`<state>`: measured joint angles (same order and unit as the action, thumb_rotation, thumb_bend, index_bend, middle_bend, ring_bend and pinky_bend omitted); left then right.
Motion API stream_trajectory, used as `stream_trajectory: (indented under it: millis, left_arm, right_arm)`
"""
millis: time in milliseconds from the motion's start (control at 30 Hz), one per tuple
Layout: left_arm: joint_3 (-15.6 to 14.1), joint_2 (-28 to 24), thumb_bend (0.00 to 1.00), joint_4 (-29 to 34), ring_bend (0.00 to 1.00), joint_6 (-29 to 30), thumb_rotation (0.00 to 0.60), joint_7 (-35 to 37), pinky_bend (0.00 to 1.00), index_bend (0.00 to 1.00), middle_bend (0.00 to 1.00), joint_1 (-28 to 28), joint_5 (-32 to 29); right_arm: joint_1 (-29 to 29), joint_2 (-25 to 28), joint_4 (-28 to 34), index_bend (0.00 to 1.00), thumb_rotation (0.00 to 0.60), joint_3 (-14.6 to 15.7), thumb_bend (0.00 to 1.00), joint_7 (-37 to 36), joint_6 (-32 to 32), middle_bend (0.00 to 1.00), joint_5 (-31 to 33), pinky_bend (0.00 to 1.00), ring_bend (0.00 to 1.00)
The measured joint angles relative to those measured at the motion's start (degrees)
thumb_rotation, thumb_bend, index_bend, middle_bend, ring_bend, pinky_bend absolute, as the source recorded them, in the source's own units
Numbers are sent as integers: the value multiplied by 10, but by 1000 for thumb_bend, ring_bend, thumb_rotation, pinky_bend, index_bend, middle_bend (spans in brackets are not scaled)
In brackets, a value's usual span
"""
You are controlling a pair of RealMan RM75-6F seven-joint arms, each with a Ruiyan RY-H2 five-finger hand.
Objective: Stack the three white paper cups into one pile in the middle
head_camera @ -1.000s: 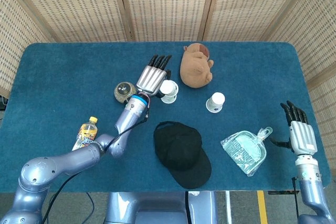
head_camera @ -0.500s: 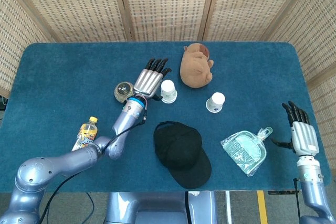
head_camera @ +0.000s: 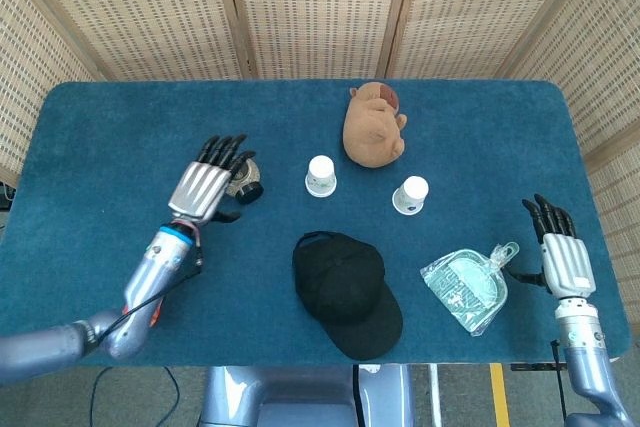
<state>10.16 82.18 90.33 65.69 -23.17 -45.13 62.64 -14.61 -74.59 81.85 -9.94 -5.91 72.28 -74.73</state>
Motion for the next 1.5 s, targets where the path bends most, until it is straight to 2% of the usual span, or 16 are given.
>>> stream_trajectory:
  millis: [133, 233, 333, 467, 633, 833, 1033, 1267, 1500]
  left_arm:
    - [-54, -35, 55, 37, 0, 67, 600, -3, 0, 131, 0, 71, 30]
    - [-94, -44, 56, 49, 0, 123, 600, -9, 0, 130, 0, 125, 57]
    - [-128, -49, 56, 57, 0, 155, 600, -11, 0, 130, 0, 169, 83]
    - [-148, -53, 64, 55, 0, 171, 600, -8, 0, 132, 0, 198, 104]
    - [-143, -56, 66, 46, 0, 176, 600, 15, 0, 132, 0, 218, 121]
    - [-130, -59, 65, 37, 0, 162, 600, 36, 0, 131, 0, 225, 134]
    - [-120, -62, 65, 34, 0, 146, 600, 50, 0, 131, 0, 230, 141]
    - [-107, -64, 64, 29, 0, 130, 600, 60, 0, 131, 0, 235, 136]
    - [-99, -67, 64, 26, 0, 117, 600, 62, 0, 131, 0, 239, 132]
  right_arm:
    - [-2, -6, -5, 107, 600, -2, 86, 2, 8, 0, -5, 0, 0]
    - [-4, -12, -12, 142, 600, -8, 86, 0, 27, 0, -15, 0, 0]
    - [-7, -16, -17, 170, 600, -15, 86, -1, 36, 0, -21, 0, 0]
    - [-22, -11, 3, 220, 600, -28, 86, 12, 34, 0, -23, 0, 0]
    - [-58, -6, 30, 265, 600, -50, 97, 36, 16, 0, -24, 0, 0]
    - [-114, -9, 50, 285, 600, -67, 100, 103, -41, 0, -14, 0, 0]
    - [-189, -28, 56, 238, 600, -86, 101, 189, -133, 0, 56, 0, 0]
    - [-261, -76, 5, 257, 600, -96, 102, 258, -204, 0, 165, 0, 0]
    - [-290, -111, -76, 351, 600, -95, 122, 254, -236, 0, 204, 0, 0]
